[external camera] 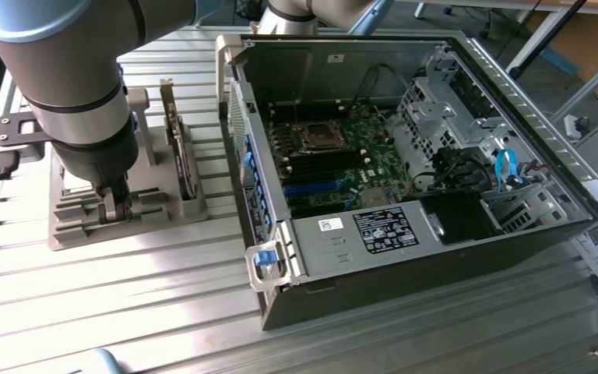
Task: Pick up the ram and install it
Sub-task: 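Pick up the ram and move it above insertion slot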
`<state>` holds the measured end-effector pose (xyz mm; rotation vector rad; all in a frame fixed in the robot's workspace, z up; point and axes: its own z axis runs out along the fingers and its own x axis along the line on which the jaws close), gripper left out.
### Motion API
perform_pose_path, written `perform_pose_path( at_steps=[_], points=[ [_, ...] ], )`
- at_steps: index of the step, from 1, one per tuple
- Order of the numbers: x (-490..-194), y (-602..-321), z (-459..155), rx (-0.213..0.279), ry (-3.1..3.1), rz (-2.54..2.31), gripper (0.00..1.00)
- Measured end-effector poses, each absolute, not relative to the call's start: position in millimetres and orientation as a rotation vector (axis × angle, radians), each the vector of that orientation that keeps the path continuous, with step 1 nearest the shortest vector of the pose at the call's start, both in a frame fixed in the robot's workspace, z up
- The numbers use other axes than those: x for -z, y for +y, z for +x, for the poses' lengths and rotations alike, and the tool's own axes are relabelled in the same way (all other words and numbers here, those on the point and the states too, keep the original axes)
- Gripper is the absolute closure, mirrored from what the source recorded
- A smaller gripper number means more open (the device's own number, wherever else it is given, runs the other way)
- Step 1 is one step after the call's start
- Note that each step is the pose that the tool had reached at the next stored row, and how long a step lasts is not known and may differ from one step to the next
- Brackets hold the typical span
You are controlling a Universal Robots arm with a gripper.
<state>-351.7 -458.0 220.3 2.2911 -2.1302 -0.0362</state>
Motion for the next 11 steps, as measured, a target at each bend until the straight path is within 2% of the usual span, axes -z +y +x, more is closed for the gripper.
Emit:
perform_pose_path(
  at_steps=[11],
  points=[
    [-218.1, -458.0, -351.7, 0.036, -2.13, 2.292, 0.76]
  ],
)
